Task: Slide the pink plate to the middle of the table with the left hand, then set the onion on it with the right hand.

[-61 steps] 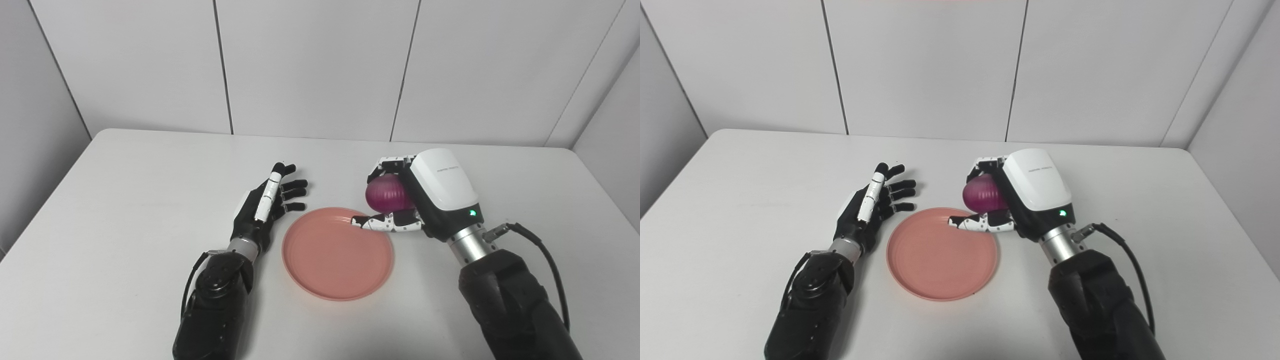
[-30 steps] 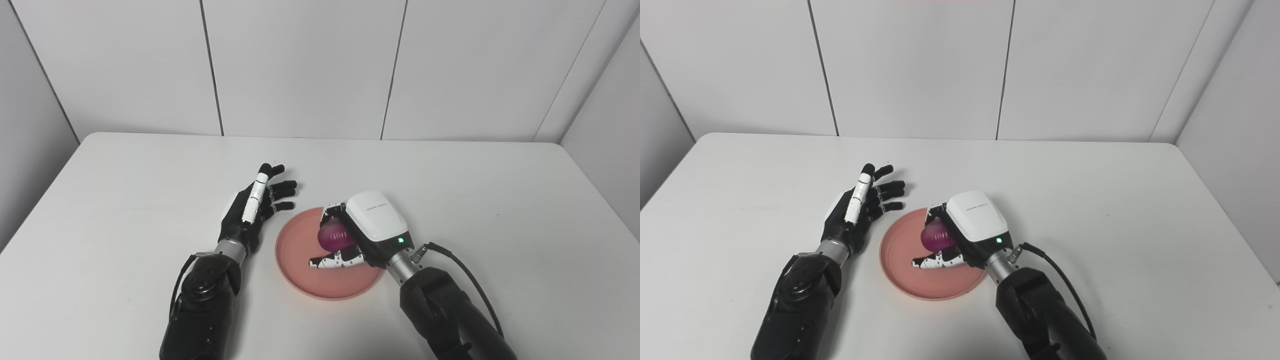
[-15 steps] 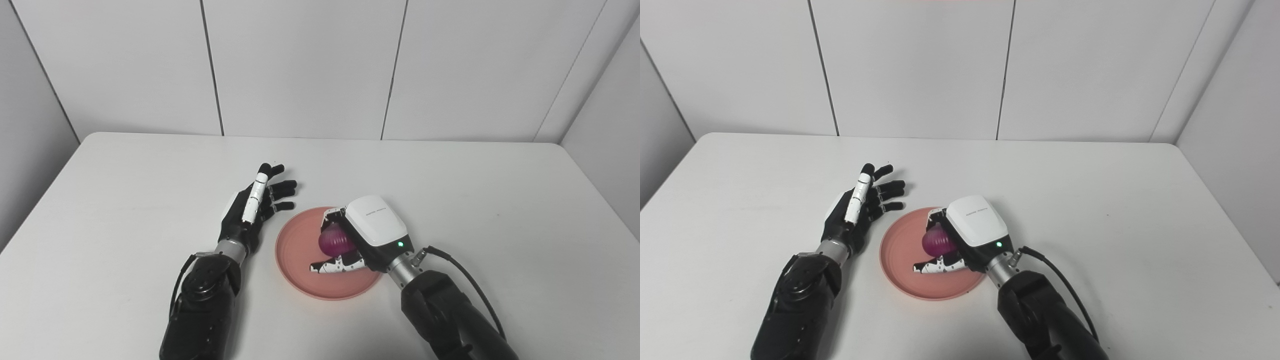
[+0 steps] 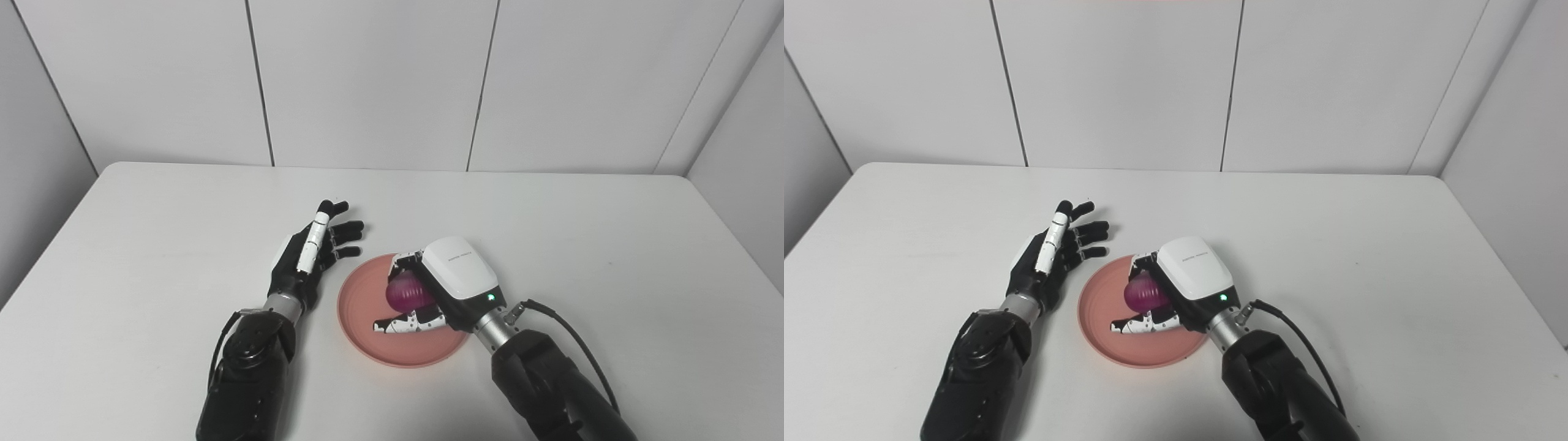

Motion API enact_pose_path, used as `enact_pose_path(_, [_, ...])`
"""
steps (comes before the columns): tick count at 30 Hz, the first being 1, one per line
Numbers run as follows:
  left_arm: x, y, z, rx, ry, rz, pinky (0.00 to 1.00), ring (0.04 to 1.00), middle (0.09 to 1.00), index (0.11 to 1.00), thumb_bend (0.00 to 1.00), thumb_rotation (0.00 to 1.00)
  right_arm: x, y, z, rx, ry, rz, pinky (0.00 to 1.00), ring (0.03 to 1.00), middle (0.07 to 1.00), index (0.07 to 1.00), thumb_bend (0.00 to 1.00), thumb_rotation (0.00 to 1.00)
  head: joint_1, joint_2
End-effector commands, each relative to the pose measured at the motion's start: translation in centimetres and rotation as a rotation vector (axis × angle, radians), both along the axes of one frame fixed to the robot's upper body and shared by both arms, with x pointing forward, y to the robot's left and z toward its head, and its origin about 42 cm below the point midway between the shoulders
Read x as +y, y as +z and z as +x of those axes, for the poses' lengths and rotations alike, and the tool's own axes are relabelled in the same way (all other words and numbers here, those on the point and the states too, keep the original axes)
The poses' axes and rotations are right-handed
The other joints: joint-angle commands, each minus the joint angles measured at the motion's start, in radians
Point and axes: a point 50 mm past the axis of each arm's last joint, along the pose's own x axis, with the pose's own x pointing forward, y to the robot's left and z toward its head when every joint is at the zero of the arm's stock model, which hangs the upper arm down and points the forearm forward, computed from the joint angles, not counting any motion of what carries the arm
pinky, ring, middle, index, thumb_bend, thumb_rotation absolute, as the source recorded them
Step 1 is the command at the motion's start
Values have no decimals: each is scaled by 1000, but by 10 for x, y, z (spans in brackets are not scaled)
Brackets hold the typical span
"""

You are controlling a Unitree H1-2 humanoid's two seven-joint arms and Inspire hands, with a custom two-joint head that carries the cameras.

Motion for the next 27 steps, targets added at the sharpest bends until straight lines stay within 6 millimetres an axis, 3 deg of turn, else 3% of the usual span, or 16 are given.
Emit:
enact_pose_path(1, [-3, -12, -3, 64, 0, 9, 703, 764, 712, 818, 784, 893, 5, 26, 1, -79, 60, 41, 270, 350, 438, 508, 604, 846, 2, -1])
enact_pose_path(6, [-4, -12, -3, 64, 5, 10, 695, 760, 681, 811, 775, 891, 3, 27, -1, -42, 60, 9, 468, 558, 626, 669, 756, 968, 5, 0])
enact_pose_path(7, [-4, -12, -3, 64, 5, 12, 696, 759, 674, 811, 773, 893, 3, 26, -1, -25, 53, -7, 525, 611, 671, 696, 786, 982, 5, 0])
enact_pose_path(8, [-4, -12, -3, 65, 6, 13, 692, 761, 667, 811, 777, 894, 2, 25, 0, -8, 44, -22, 647, 699, 739, 741, 842, 995, 4, 2])
enact_pose_path(13, [-3, -13, -3, 65, 6, 16, 662, 762, 683, 810, 786, 895, 1, 24, -1, 40, 11, -67, 844, 839, 850, 810, 949, 1000, 3, 3])
enact_pose_path(17, [-2, -13, -3, 68, 7, 14, 666, 763, 687, 804, 781, 892, 0, 23, 0, 32, 9, -75, 895, 861, 870, 817, 974, 1000, 1, 1])
enact_pose_path(27, [-2, -13, -3, 64, -1, 9, 671, 766, 698, 809, 784, 894, -3, 24, 0, -13, 8, -72, 857, 833, 847, 811, 931, 1000, -4, -1])
